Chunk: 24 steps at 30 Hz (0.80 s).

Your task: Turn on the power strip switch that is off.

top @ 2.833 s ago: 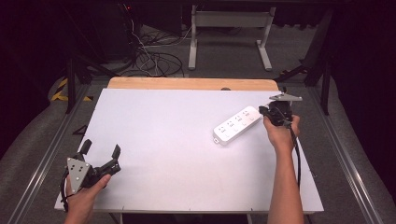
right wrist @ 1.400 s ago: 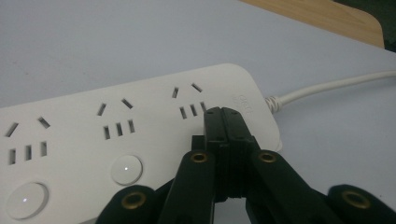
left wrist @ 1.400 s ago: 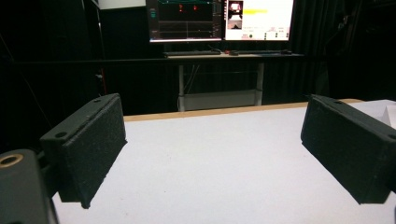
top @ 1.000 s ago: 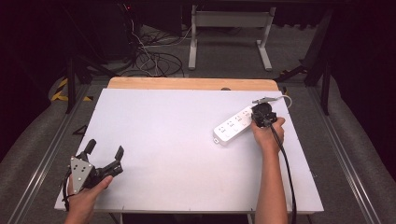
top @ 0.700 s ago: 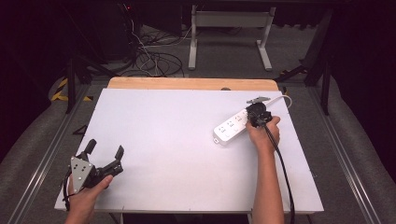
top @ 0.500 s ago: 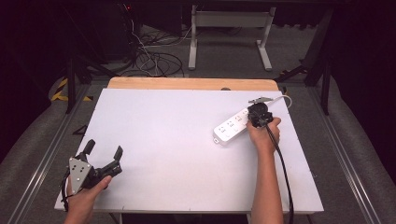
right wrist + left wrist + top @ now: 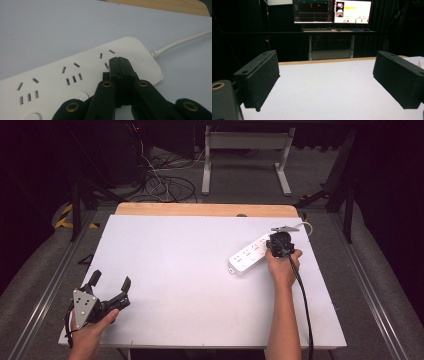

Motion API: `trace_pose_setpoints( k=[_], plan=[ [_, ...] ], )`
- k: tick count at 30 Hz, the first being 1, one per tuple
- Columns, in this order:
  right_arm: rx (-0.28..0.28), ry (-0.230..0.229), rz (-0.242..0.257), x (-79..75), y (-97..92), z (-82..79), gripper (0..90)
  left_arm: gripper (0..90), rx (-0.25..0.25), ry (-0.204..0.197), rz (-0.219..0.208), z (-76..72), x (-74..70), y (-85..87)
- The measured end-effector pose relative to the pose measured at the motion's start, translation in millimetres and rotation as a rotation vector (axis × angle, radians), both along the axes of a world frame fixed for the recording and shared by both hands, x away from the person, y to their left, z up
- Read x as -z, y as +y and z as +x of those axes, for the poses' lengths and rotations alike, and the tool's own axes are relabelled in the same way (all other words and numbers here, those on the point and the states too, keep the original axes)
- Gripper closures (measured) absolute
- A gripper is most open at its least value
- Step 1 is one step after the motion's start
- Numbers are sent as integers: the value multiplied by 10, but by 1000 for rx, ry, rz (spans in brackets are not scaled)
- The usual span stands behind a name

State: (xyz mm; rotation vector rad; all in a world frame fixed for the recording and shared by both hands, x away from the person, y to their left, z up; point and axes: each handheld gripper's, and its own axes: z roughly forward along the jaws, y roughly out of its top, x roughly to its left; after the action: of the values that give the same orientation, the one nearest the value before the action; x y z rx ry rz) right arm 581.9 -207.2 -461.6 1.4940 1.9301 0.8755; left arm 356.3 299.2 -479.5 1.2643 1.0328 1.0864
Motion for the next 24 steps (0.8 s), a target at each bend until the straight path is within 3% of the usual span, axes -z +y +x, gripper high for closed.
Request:
trace_pose_setpoints(
  k=[3,5,8,13,16,18,24],
  plan=[
    [13,-9,51,31,-50,-15,900,73,-7,0,-8,-5,-4,18],
    [9,-20,17,34,-21,-24,900,73,-7,-1,-15,-12,-7,21],
    [19,-35,26,52,-25,-42,900,73,-8,-2,-16,-10,-12,26],
    [19,-42,-16,55,8,-55,900,73,-13,1,-33,-10,-18,38],
    [18,-34,21,52,-28,-43,900,73,-15,5,-32,-1,-8,36],
    [14,-41,5,56,-19,-50,900,73,-11,6,-27,0,-7,29],
    [-4,-34,22,51,-50,-42,900,73,-3,9,-19,22,2,2]
  ],
)
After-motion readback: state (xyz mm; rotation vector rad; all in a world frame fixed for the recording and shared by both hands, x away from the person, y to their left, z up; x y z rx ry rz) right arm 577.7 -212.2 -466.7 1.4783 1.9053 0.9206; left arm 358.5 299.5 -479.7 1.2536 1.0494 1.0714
